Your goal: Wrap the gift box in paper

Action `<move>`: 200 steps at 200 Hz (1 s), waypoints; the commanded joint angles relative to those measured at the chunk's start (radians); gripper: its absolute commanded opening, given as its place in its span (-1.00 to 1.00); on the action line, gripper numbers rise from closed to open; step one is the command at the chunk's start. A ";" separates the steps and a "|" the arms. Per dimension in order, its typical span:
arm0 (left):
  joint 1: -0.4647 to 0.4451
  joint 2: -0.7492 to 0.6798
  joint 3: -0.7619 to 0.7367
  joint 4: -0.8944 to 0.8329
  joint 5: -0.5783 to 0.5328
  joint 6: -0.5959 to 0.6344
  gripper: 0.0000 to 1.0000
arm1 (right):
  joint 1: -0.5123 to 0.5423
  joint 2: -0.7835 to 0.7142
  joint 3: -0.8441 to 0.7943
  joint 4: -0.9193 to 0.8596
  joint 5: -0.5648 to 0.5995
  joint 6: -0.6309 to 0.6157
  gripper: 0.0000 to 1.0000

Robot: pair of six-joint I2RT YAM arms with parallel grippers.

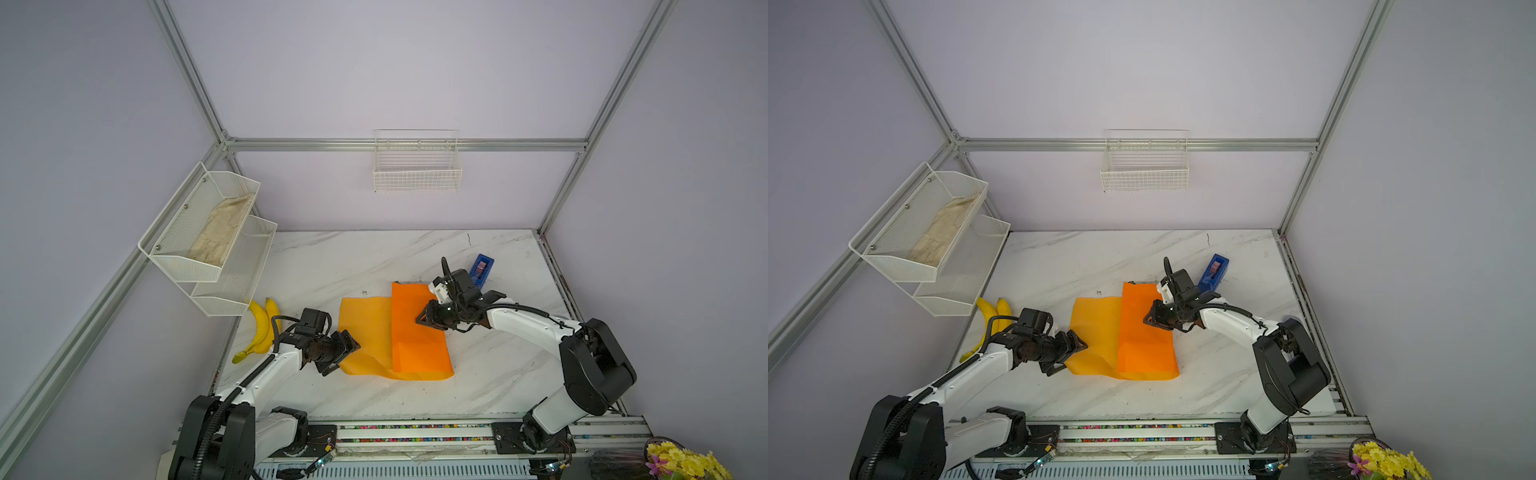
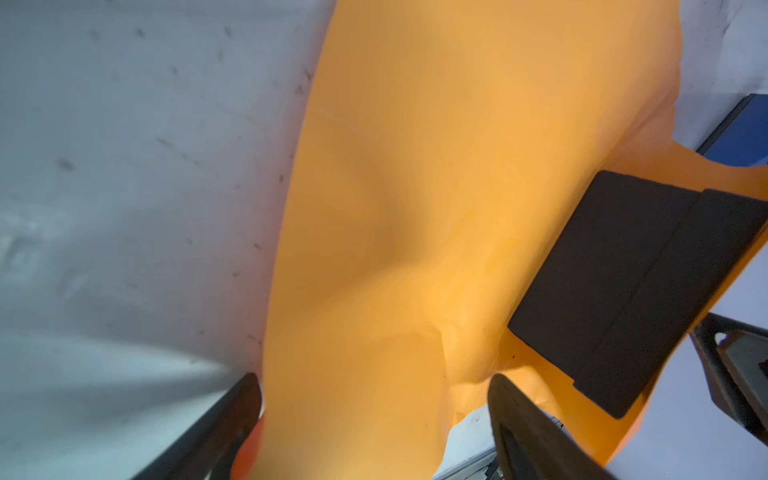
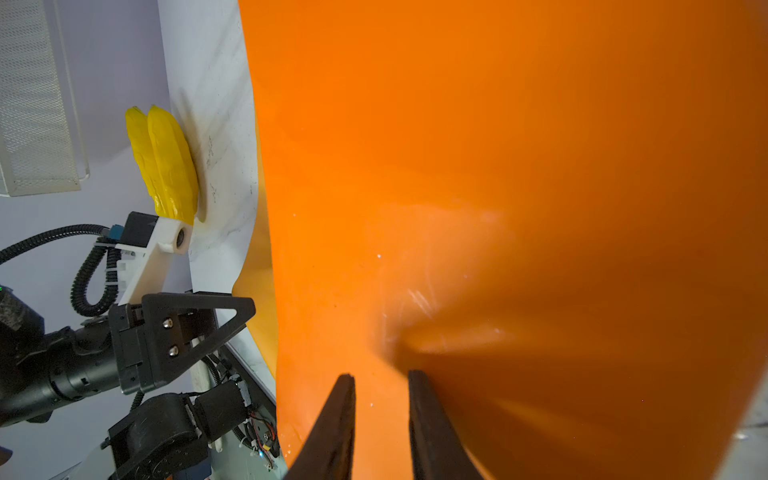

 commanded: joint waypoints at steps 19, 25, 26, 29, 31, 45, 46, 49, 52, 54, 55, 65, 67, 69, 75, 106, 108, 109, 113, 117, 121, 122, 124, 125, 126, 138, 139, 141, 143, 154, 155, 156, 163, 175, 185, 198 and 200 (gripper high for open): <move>0.061 0.108 0.115 0.096 0.063 0.120 0.63 | 0.004 0.034 -0.001 -0.075 0.034 -0.014 -0.46; 0.070 0.120 0.125 0.101 0.067 0.131 0.62 | 0.004 0.032 -0.001 -0.075 0.034 -0.014 -0.46; 0.071 0.122 0.127 0.102 0.067 0.132 0.62 | 0.004 0.032 -0.001 -0.075 0.034 -0.014 -0.46; 0.075 0.127 0.131 0.107 0.069 0.138 0.60 | 0.004 0.032 0.000 -0.075 0.035 -0.014 -0.46; 0.079 0.131 0.133 0.110 0.071 0.141 0.59 | 0.004 0.032 0.000 -0.075 0.035 -0.014 -0.46; 0.099 0.150 0.148 0.136 0.098 0.161 0.49 | 0.005 0.027 -0.003 -0.077 0.037 -0.012 -0.46; 0.101 0.151 0.150 0.136 0.101 0.163 0.48 | 0.005 0.027 -0.003 -0.076 0.037 -0.012 -0.46; 0.105 0.154 0.153 0.140 0.107 0.165 0.45 | 0.004 0.026 -0.005 -0.076 0.037 -0.012 -0.46; 0.110 0.157 0.156 0.143 0.111 0.168 0.42 | 0.005 0.026 -0.005 -0.076 0.037 -0.012 -0.46; 0.112 0.157 0.158 0.146 0.113 0.170 0.39 | 0.005 0.026 -0.005 -0.077 0.038 -0.011 -0.46; 0.112 0.157 0.158 0.148 0.114 0.171 0.38 | 0.004 0.026 -0.006 -0.077 0.038 -0.011 -0.46; 0.121 0.163 0.166 0.159 0.131 0.182 0.24 | 0.004 0.024 -0.008 -0.075 0.040 -0.009 -0.46; 0.123 0.164 0.168 0.161 0.131 0.183 0.21 | 0.005 0.025 -0.009 -0.075 0.039 -0.009 -0.46; 0.123 0.164 0.169 0.161 0.131 0.185 0.18 | 0.005 0.024 -0.009 -0.075 0.040 -0.008 -0.46; 0.125 0.164 0.175 0.163 0.128 0.188 0.06 | 0.004 0.023 -0.011 -0.073 0.039 -0.008 -0.46; 0.127 0.166 0.192 0.158 0.117 0.218 -0.47 | 0.004 0.026 -0.011 -0.069 0.037 -0.004 -0.46; 0.126 0.168 0.193 0.158 0.118 0.222 -0.48 | 0.004 0.026 -0.011 -0.069 0.037 -0.003 -0.46; 0.126 0.167 0.194 0.159 0.119 0.225 -0.49 | 0.004 0.026 -0.012 -0.068 0.037 -0.003 -0.46; 0.127 0.170 0.195 0.159 0.122 0.235 -0.52 | 0.004 0.025 -0.013 -0.067 0.037 -0.002 -0.46; 0.126 0.171 0.198 0.158 0.126 0.243 -0.56 | 0.005 0.026 -0.013 -0.067 0.037 -0.002 -0.46; 0.126 0.175 0.202 0.151 0.128 0.250 -0.60 | 0.004 0.027 -0.013 -0.067 0.037 -0.002 -0.46; 0.126 0.177 0.203 0.150 0.127 0.251 -0.61 | 0.004 0.027 -0.013 -0.067 0.038 -0.002 -0.46; 0.126 0.178 0.204 0.148 0.128 0.254 -0.63 | 0.004 0.027 -0.013 -0.067 0.038 -0.002 -0.46; 0.127 0.179 0.205 0.147 0.130 0.255 -0.64 | 0.004 0.027 -0.012 -0.067 0.038 -0.002 -0.46; 0.127 0.179 0.206 0.146 0.131 0.256 -0.64 | 0.004 0.028 -0.011 -0.068 0.038 -0.003 -0.46; 0.126 0.185 0.208 0.143 0.140 0.265 -0.71 | 0.004 0.028 -0.011 -0.069 0.037 -0.004 -0.46; 0.126 0.185 0.208 0.143 0.140 0.265 -0.72 | 0.004 0.028 -0.011 -0.070 0.037 -0.004 -0.46; 0.127 0.185 0.207 0.142 0.142 0.267 -0.73 | 0.004 0.028 -0.012 -0.071 0.037 -0.005 -0.46; 0.127 0.185 0.208 0.143 0.143 0.267 -0.74 | 0.004 0.028 -0.011 -0.070 0.037 -0.005 -0.46; 0.125 0.182 0.207 0.137 0.135 0.272 -0.80 | 0.004 0.027 -0.011 -0.072 0.038 -0.005 -0.46; 0.126 0.181 0.207 0.135 0.133 0.273 -0.80 | 0.004 0.028 -0.011 -0.072 0.037 -0.006 -0.46; 0.126 0.181 0.207 0.134 0.132 0.273 -0.80 | 0.004 0.028 -0.011 -0.072 0.037 -0.005 -0.46; 0.125 0.178 0.209 0.124 0.115 0.274 -0.79 | 0.004 0.028 -0.010 -0.073 0.037 -0.006 -0.46; 0.125 0.183 0.210 0.102 0.090 0.276 -0.61 | 0.004 0.027 -0.013 -0.073 0.037 -0.006 -0.46; 0.127 0.194 0.216 0.083 0.072 0.280 -0.46 | 0.004 0.026 -0.013 -0.074 0.037 -0.005 -0.46; 0.125 0.214 0.222 0.071 0.066 0.285 -0.39 | 0.005 0.027 -0.011 -0.072 0.037 -0.005 -0.46; 0.126 0.217 0.223 0.067 0.064 0.285 -0.38 | 0.005 0.027 -0.011 -0.072 0.037 -0.007 -0.46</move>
